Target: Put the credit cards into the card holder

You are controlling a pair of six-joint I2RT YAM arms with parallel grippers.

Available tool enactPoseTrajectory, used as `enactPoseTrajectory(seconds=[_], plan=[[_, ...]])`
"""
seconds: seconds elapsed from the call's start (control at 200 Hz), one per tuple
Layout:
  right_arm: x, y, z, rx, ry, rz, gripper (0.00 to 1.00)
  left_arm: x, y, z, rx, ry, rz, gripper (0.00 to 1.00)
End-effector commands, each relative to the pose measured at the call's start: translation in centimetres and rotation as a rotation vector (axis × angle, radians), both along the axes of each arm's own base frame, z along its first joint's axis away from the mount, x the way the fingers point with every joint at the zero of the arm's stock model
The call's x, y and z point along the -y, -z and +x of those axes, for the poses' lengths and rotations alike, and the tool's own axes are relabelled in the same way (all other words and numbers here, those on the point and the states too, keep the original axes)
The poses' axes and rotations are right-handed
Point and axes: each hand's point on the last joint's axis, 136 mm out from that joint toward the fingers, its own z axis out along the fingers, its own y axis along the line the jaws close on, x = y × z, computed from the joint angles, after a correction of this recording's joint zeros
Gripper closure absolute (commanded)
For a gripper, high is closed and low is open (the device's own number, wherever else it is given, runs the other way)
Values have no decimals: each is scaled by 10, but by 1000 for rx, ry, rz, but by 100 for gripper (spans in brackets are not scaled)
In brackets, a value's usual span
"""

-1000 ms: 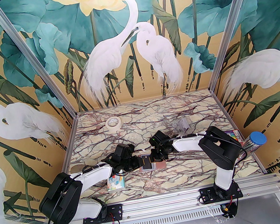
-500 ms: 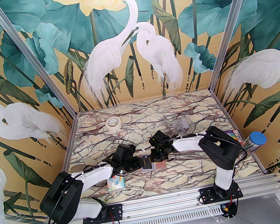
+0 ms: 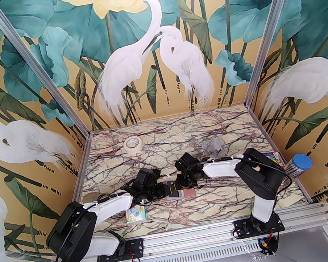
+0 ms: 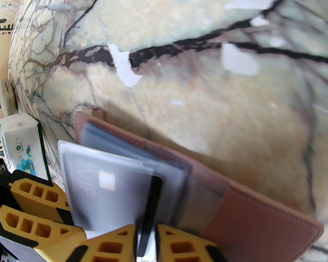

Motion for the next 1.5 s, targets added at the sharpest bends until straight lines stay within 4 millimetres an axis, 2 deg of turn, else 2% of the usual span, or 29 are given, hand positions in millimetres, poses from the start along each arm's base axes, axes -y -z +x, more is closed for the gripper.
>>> enactPoseTrajectory(seconds=[0.0, 0.18, 0.495, 0.74, 0.97, 1.115, 1.335, 1.495], plan=[[13, -11, 1, 29, 47, -37, 76, 14, -23, 5, 40, 16, -69, 76], [23, -27, 4, 83, 78, -58, 73, 21, -29, 6, 49, 21, -104, 73], [53, -37, 9, 127, 152, -86, 71, 42, -41, 12, 64, 48, -143, 70], [82, -39, 12, 143, 229, -92, 70, 53, -29, 19, 48, 60, -126, 66], [97, -36, 10, 136, 259, -88, 70, 75, -37, 20, 61, 102, -156, 66], [104, -36, 10, 139, 275, -88, 70, 86, -35, 17, 58, 122, -150, 64], [123, -40, 9, 150, 297, -94, 70, 91, -23, 19, 44, 121, -123, 61], [122, -51, 8, 187, 285, -49, 69, 89, -25, 21, 56, 113, -112, 61]])
